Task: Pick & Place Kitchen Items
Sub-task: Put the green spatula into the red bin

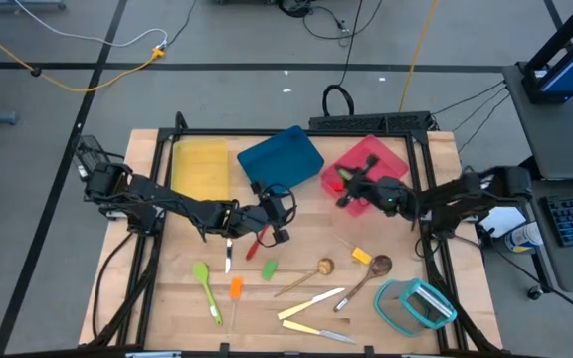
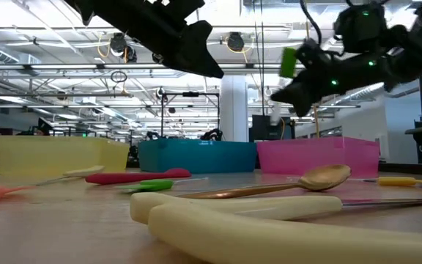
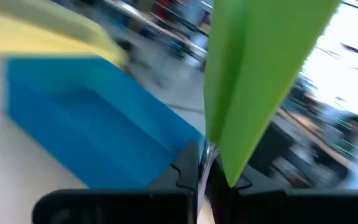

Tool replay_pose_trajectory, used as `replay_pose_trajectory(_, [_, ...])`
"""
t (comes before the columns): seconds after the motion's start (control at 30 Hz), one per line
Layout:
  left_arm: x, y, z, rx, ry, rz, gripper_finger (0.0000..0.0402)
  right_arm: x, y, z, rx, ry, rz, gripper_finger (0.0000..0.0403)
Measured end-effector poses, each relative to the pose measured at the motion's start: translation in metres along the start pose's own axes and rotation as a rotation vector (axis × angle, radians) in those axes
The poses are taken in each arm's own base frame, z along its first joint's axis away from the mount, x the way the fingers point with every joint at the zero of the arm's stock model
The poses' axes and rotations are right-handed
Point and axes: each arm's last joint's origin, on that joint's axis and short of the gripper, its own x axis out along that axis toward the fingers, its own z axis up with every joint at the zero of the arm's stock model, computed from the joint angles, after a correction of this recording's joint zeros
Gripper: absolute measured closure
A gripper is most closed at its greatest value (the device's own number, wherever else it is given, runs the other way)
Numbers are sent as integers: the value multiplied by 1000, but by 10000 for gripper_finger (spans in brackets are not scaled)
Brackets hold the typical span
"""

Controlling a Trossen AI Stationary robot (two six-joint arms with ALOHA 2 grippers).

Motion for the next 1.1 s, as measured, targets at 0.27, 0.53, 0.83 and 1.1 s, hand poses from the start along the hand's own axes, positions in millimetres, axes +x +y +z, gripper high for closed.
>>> replay_pose_trajectory(0.27, [0, 0, 1, -13, -2, 0, 224, -16, -27, -46, 71, 142, -105, 395])
replay_pose_trajectory(0.53, [0, 0, 1, -10, -3, 0, 224, -13, -38, -78, 82, 362, -41, 395])
replay_pose_trajectory(0.83, [0, 0, 1, -12, -4, -1, 224, -15, -35, -85, 23, 436, 0, 391])
replay_pose_trajectory(1.1, [-1, 0, 2, -14, -5, -2, 224, -14, -35, -83, 91, 396, 28, 345])
